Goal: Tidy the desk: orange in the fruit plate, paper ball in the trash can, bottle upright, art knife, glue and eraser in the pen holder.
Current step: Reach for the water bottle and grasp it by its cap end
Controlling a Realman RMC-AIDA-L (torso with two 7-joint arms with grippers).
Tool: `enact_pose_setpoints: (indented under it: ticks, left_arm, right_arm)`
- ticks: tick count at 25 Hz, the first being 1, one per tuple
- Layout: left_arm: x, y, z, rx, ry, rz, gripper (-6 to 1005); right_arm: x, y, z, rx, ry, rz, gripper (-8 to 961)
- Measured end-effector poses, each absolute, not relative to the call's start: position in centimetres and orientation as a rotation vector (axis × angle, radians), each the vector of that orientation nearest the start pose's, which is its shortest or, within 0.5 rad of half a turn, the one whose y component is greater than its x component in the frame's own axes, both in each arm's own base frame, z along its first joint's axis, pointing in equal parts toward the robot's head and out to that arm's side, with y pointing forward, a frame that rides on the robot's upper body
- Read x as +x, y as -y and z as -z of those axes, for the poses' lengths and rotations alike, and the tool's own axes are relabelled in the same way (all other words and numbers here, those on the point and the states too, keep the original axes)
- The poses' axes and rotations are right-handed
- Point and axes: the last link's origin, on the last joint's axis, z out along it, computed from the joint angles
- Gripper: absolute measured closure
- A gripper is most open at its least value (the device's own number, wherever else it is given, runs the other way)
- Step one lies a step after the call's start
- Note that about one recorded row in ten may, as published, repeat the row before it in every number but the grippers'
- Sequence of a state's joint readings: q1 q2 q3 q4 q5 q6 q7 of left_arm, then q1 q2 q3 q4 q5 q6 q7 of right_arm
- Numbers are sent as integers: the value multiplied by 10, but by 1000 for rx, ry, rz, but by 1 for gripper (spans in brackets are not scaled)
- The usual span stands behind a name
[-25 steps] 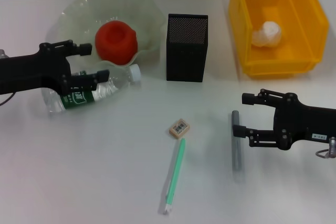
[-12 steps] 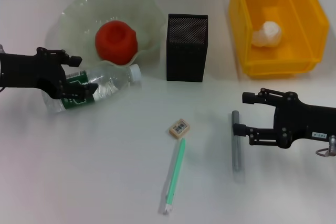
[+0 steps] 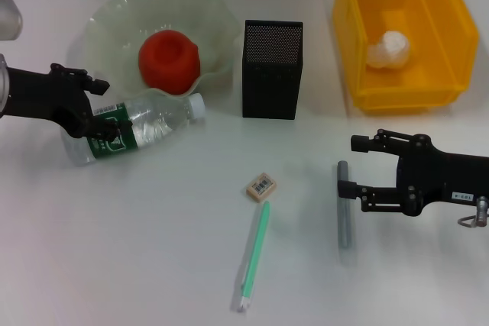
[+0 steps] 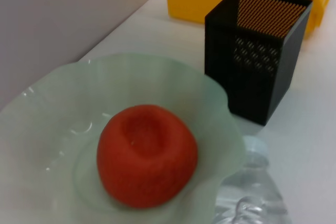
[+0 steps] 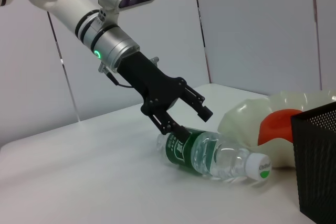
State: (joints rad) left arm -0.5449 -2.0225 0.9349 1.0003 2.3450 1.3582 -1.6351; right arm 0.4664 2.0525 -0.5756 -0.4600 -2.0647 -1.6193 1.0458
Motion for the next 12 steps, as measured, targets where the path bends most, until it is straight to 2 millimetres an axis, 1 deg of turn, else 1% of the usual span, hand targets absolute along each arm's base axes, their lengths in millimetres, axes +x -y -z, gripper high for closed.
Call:
enact_pose_setpoints:
  ticks: [6, 12]
  left_arm:
    - [-266, -378, -38, -2694, 427, -177, 189]
    - [-263, -376, -33, -2718, 431, -192, 190]
  right_arm:
    - [298, -286, 18, -2744, -482, -740, 125]
    - [298, -286, 18, -2743, -483, -737, 125]
